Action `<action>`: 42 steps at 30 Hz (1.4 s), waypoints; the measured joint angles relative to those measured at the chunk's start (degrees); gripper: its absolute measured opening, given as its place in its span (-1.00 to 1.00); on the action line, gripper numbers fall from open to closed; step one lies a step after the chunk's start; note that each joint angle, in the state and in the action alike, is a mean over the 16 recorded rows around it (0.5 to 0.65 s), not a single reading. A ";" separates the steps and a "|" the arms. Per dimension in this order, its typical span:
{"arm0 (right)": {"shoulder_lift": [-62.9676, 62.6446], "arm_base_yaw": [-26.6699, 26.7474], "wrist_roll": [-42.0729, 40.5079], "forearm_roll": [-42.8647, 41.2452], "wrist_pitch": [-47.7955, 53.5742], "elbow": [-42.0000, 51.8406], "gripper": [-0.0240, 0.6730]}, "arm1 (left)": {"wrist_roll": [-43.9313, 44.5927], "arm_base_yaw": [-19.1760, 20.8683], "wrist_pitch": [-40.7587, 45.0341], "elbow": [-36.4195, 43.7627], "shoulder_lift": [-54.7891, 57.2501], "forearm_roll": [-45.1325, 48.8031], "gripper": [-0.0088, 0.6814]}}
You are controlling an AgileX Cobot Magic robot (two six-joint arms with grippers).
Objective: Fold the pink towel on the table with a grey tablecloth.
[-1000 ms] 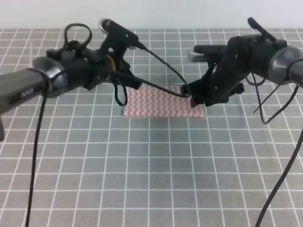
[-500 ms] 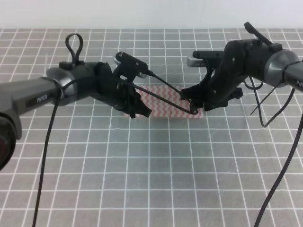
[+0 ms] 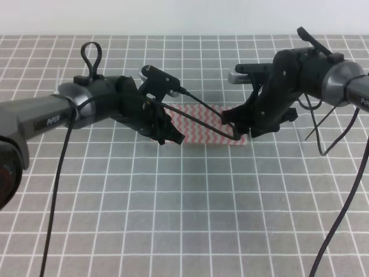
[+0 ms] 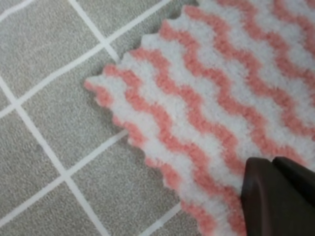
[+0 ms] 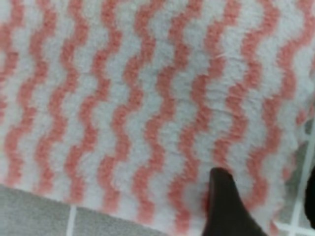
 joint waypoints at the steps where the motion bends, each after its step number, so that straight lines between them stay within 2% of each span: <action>1: 0.05 0.00 0.02 0.13 0.03 0.00 -0.01 | 0.01 0.00 0.12 -0.04 0.04 0.01 -0.97; 6: 0.38 -0.03 0.03 0.86 0.00 -0.06 -0.09 | 0.01 0.00 0.19 0.01 0.12 -0.02 -0.97; 19: 0.76 -0.10 -0.73 1.66 -0.37 -2.67 -0.82 | 0.14 0.00 0.37 -0.11 0.12 0.01 -0.97; 22: 0.55 -0.07 -2.09 2.83 -0.12 -4.08 -0.93 | 0.17 0.00 0.16 -0.19 0.04 0.06 -0.97; 32: -0.21 0.04 -7.87 8.76 0.90 -7.66 -0.97 | 0.19 0.24 -0.37 0.08 -3.03 0.27 -0.97; 42: -0.30 0.10 -10.92 11.72 1.71 -8.12 -0.97 | 0.25 1.63 1.42 0.33 -12.23 0.66 -0.97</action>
